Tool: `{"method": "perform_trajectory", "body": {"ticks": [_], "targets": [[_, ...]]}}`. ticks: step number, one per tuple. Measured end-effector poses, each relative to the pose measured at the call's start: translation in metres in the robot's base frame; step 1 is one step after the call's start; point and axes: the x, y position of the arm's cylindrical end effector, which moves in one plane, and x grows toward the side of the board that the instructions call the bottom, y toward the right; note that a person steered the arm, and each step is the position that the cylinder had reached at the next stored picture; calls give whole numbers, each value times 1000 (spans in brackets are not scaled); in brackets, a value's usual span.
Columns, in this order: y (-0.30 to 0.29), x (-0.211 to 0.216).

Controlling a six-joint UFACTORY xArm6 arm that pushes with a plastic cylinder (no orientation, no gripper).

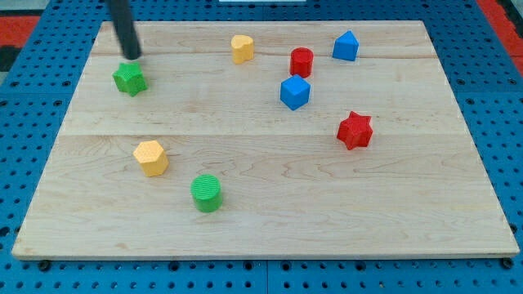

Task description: Keep the yellow heart and red circle in a diagonal line with the green star

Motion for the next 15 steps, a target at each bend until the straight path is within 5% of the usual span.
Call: {"method": "perform_trajectory", "body": {"ticks": [2, 3, 5, 7, 8, 11, 12, 14, 15], "targets": [[57, 59], [62, 18], [178, 13], [270, -71], [242, -99], [186, 26], [204, 4], [129, 24], [165, 31]]}}
